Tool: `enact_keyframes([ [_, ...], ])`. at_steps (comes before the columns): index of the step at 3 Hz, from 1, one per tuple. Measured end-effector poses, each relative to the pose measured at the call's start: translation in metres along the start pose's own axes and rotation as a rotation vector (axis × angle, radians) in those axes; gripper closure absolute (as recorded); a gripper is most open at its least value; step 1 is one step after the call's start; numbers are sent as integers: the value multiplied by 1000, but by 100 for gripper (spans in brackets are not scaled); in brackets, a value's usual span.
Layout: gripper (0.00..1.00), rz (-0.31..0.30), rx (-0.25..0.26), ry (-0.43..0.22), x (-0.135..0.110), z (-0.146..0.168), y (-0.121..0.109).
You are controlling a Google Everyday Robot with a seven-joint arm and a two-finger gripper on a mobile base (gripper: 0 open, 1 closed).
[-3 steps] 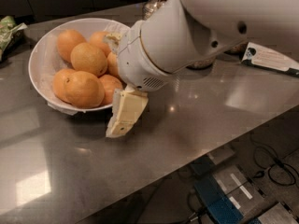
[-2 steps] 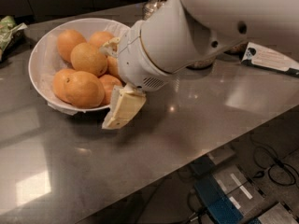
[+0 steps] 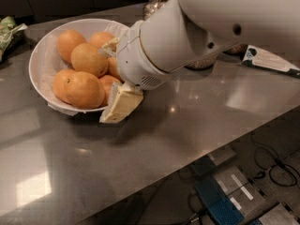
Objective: Pick orange from white bowl
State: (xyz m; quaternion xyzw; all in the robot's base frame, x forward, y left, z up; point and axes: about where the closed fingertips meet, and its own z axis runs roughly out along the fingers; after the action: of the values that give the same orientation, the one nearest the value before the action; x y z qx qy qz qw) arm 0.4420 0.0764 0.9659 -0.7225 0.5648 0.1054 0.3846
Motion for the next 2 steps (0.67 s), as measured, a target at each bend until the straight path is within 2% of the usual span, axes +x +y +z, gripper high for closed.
enact_keyframes([
  [2, 24, -13, -36, -41, -2, 33, -14],
])
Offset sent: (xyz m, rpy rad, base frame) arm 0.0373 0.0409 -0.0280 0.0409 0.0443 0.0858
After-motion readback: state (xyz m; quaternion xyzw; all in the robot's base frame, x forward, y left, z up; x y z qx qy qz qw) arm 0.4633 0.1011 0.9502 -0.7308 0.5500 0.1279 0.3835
